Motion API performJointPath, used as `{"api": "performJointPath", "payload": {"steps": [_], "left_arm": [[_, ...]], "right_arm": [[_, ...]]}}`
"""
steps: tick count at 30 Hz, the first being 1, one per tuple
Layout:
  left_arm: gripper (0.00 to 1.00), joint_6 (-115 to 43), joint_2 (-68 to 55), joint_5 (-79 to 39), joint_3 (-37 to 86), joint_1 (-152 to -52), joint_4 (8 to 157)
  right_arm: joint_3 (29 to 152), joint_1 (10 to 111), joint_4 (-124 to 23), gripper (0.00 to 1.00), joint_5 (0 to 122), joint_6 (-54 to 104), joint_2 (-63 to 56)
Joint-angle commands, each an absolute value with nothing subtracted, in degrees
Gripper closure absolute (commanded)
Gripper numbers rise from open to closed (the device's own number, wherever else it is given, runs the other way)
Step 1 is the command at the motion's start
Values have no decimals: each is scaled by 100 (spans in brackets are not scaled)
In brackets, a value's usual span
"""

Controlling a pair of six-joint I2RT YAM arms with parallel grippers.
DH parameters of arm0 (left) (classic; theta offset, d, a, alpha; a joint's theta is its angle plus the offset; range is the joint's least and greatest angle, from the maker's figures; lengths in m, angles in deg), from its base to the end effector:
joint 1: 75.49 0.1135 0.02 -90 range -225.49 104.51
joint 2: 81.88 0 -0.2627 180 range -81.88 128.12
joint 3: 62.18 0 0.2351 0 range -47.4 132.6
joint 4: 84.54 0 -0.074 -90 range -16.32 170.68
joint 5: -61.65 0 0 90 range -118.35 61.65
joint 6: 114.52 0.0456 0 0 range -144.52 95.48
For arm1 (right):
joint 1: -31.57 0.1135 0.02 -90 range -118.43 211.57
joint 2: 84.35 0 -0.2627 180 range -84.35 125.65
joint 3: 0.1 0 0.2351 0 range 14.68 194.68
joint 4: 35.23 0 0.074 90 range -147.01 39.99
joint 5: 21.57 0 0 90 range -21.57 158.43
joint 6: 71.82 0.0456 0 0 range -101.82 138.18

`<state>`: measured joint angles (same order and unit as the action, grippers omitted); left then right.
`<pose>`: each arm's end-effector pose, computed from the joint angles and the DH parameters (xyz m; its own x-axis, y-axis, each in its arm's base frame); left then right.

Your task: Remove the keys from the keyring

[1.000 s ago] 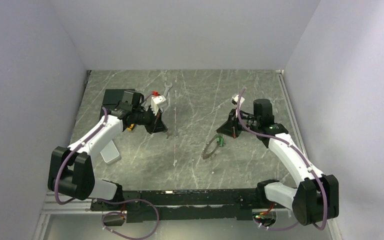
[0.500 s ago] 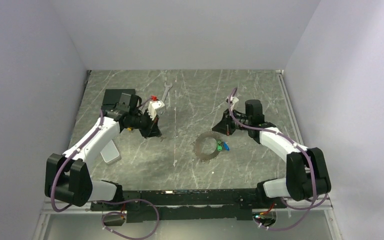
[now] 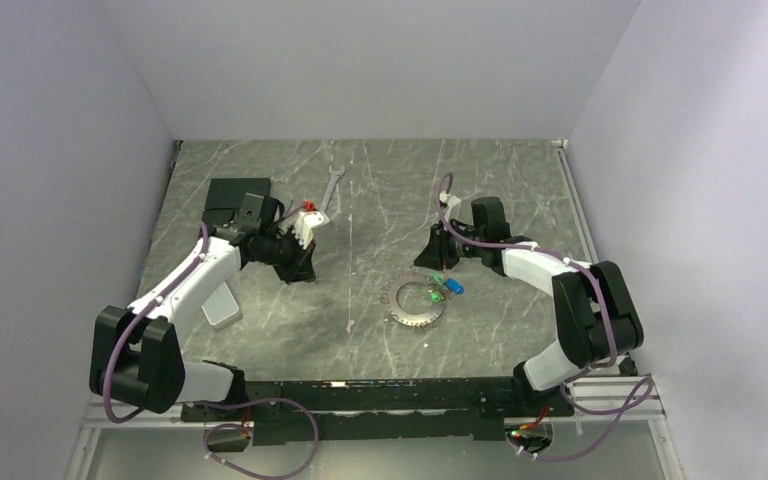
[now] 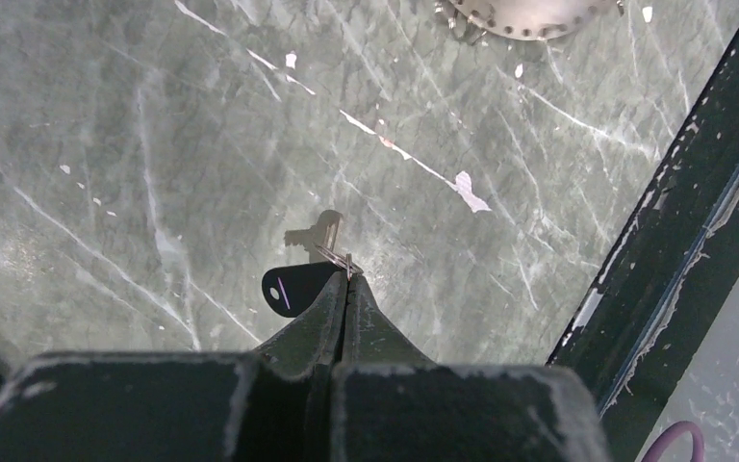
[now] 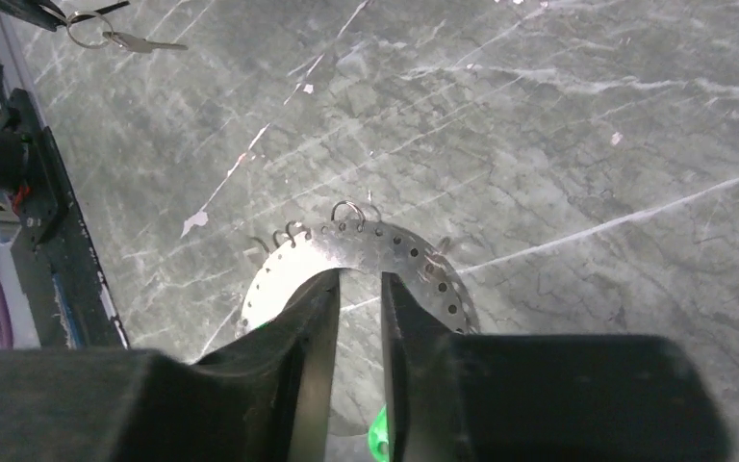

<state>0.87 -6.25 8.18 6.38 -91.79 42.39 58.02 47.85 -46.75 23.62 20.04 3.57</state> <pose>0.2258 -0.0943 0.2431 -0.5333 0.5149 -0.6711 0.8176 0.5172 -0.2529 0.2735 0.1134 0.1890 -0.6564 -0.1677 -0.7355 -0.6860 0.5383 0.4895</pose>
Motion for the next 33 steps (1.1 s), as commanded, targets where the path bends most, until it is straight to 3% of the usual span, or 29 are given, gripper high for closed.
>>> {"api": "performJointPath", "payload": {"steps": [1,8,10,13,15,22,30,33], "left_arm": [[100,459,-534,689,713,-9164,3918],[100,552,-56,435,708,-9166,3758],[100,493,170,353,735,-9166,3826],[100,461,558,287,918,-9162,3786],[100,376,807,200,1083,-9162,3779],[100,66,1317,84,1332,-9162,4075],[100,-125,1628,-83,1481,-9167,4221],[96,-166,1609,-218,1447,-9163,4244]], "right_arm": [[5949,4787,-4605,69,2390,1872,216],[6017,4728,-4971,51,2520,1591,-145],[6030,4699,-5209,39,2580,1449,-338],[6135,4640,-5751,11,2778,1050,-648],[6154,4605,-6009,1,3034,826,-902],[5721,4409,-6172,0,3500,553,-1770],[5552,4162,-6056,0,3592,596,-1900],[5508,4103,-6038,0,3575,583,-1871]]}}
